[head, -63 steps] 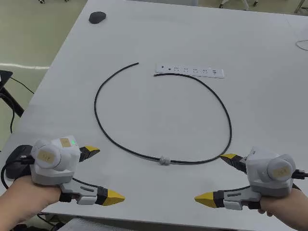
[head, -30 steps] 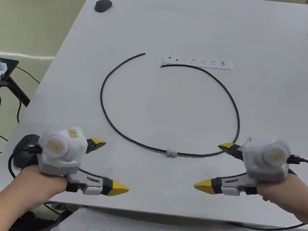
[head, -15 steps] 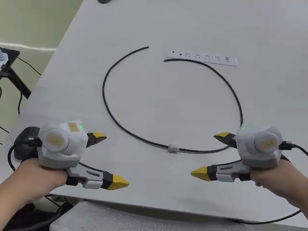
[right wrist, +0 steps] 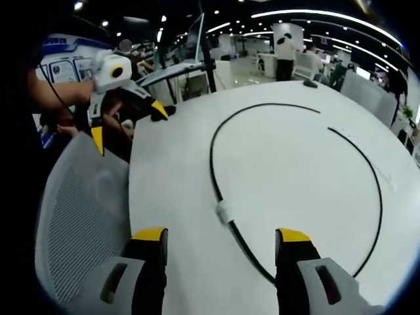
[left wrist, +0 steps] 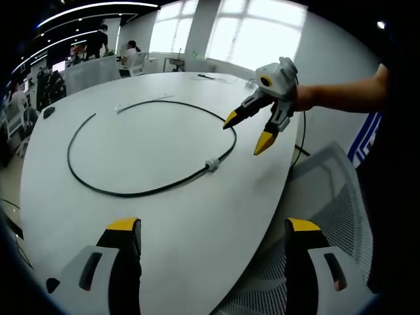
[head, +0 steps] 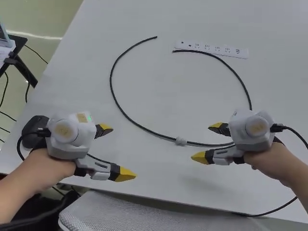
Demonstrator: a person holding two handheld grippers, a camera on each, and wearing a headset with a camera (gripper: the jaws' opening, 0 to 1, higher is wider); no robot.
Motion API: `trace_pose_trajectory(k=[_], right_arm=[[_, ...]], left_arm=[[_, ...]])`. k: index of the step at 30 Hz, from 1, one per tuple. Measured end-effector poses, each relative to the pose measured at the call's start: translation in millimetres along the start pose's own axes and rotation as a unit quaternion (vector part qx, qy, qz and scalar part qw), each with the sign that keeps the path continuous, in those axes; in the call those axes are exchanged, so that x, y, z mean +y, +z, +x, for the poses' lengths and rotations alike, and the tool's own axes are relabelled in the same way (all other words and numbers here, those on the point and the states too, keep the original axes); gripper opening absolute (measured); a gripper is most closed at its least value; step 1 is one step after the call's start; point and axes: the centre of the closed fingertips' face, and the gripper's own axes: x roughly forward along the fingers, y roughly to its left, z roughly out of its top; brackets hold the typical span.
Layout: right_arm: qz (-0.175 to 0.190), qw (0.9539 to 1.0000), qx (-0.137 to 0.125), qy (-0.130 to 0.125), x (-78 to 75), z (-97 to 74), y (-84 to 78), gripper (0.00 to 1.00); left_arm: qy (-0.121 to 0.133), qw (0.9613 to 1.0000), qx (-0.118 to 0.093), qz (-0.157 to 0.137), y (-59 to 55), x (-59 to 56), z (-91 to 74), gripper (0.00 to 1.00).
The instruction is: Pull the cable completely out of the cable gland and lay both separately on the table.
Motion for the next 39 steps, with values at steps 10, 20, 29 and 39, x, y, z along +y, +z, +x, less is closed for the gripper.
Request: trace_pose_trajectory(k=[10, 20, 29, 39], right_arm=[[-0.038, 0.9983, 0.042, 0.015, -6.6, 22.3, -2.6, 0.51], [-0.059, 0.9959, 0.062, 0.031, -11.4, 39.8, -6.6, 0.38], [-0.080, 0.9923, 0.080, 0.051, -12.3, 52.0, -7.3, 0.30], [-0.100, 0.9885, 0.093, 0.064, -5.9, 59.9, -9.2, 0.20]], left_arm=[[-0.001, 1.0000, 0.004, -0.002, -4.6, 3.5, -2.1, 0.89], [-0.005, 0.9999, 0.006, -0.007, -7.7, 1.6, 1.2, 0.89], [-0.005, 0.9999, 0.007, -0.011, -10.0, -0.4, -0.2, 0.88], [-0.005, 0.9998, 0.011, -0.017, -15.4, 2.0, -1.6, 0.88]])
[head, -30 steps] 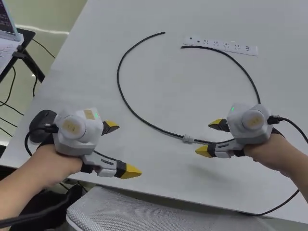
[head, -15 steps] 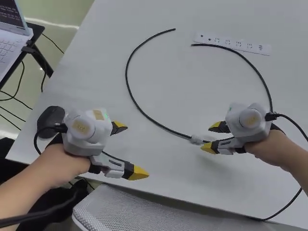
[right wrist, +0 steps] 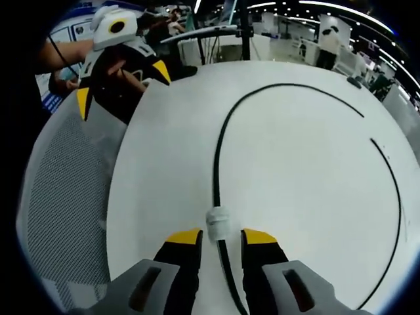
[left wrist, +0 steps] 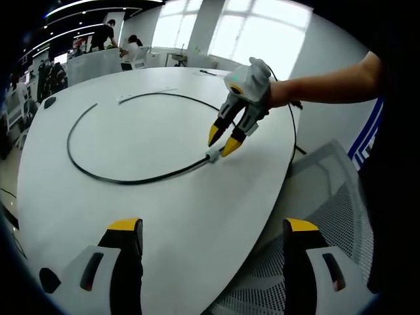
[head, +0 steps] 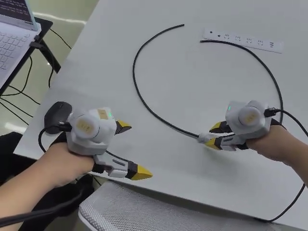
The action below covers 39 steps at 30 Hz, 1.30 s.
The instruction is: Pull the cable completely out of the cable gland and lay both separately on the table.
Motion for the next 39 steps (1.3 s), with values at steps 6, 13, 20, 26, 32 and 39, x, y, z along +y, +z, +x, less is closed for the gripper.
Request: trace_pose_trajectory(k=[6, 13, 20, 26, 32, 39], right_arm=[[-0.008, 0.9999, 0.007, 0.005, 0.0, 5.5, -4.4, 0.16], [-0.020, 0.9997, 0.009, 0.004, -0.4, 7.5, -2.2, 0.12], [-0.027, 0.9995, 0.016, 0.004, -0.4, 10.5, -3.8, 0.09], [-0.028, 0.9995, 0.018, 0.000, -0.7, 9.9, -3.7, 0.08], [-0.017, 0.9997, 0.019, 0.007, 4.0, 2.9, 1.6, 0.07], [-0.006, 0.9998, 0.013, 0.010, 7.2, -12.2, 11.2, 0.07]], left_arm=[[-0.006, 1.0000, 0.001, 0.003, 1.5, -2.5, 2.1, 0.88], [-0.009, 1.0000, 0.002, 0.004, 2.0, -1.9, 2.0, 0.88], [-0.010, 0.9999, 0.003, 0.002, -0.9, -2.2, 1.2, 0.87], [-0.011, 0.9999, 0.002, 0.001, -1.8, -3.4, 0.8, 0.87], [-0.011, 0.9999, 0.001, 0.005, 2.5, -3.8, 0.3, 0.87], [-0.015, 0.9997, -0.011, 0.012, 18.6, -6.5, 1.6, 0.86]])
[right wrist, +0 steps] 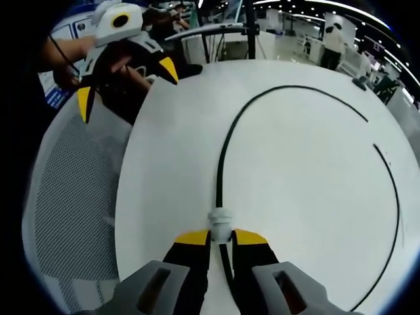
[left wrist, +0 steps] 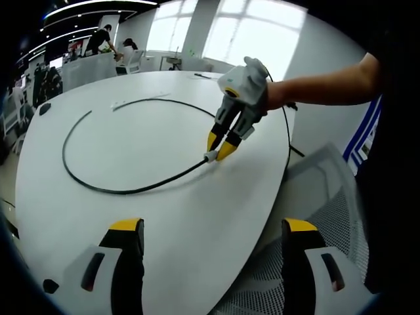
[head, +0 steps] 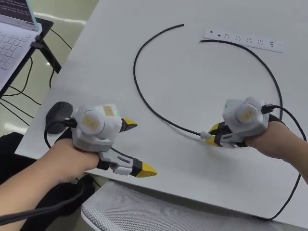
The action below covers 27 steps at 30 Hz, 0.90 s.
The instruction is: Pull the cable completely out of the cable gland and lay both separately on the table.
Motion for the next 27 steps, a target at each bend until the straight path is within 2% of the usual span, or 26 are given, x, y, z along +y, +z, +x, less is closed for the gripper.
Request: trace_pose_trajectory(k=[3, 13, 22, 27], right_arm=[[0.005, 1.0000, -0.007, 0.001, 2.1, -5.5, 4.7, 0.07], [0.001, 0.9996, -0.024, 0.012, 19.9, -25.0, 24.4, 0.07], [-0.027, 0.9992, -0.023, 0.017, 34.5, -47.7, 45.5, 0.07], [-0.041, 0.9987, -0.025, 0.017, 37.6, -61.4, 58.5, 0.07]], left_arm=[[-0.004, 0.9999, -0.013, 0.006, 8.6, -2.3, 1.2, 0.85], [-0.019, 0.9992, -0.024, 0.026, 34.7, -12.2, 9.5, 0.85], [-0.035, 0.9978, -0.034, 0.044, 47.0, -24.2, 20.4, 0.85], [-0.043, 0.9955, -0.066, 0.052, 64.4, -30.7, 19.3, 0.82]])
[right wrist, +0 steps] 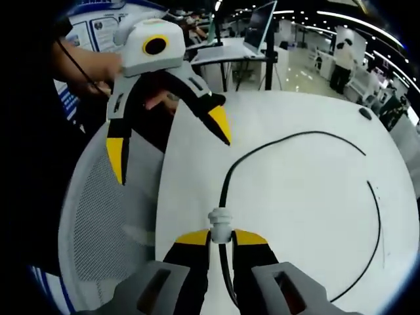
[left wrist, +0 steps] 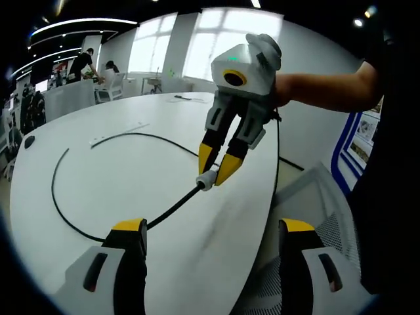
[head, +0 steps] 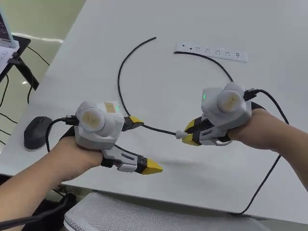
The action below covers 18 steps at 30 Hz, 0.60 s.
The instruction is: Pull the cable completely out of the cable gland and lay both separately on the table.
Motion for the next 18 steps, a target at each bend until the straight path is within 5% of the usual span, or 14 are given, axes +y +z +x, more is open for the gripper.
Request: trace_pose_trajectory(k=[7, 18], right_arm=[[-0.014, 0.9999, -0.006, 0.004, 10.2, -14.8, 13.0, 0.07], [-0.043, 0.9990, -0.010, 0.009, 24.5, -29.9, 24.9, 0.07]], left_arm=[[-0.009, 0.9992, -0.040, -0.001, 24.7, 0.7, 3.3, 0.80], [-0.040, 0.9971, -0.065, -0.005, 46.0, -5.2, 15.5, 0.68]])
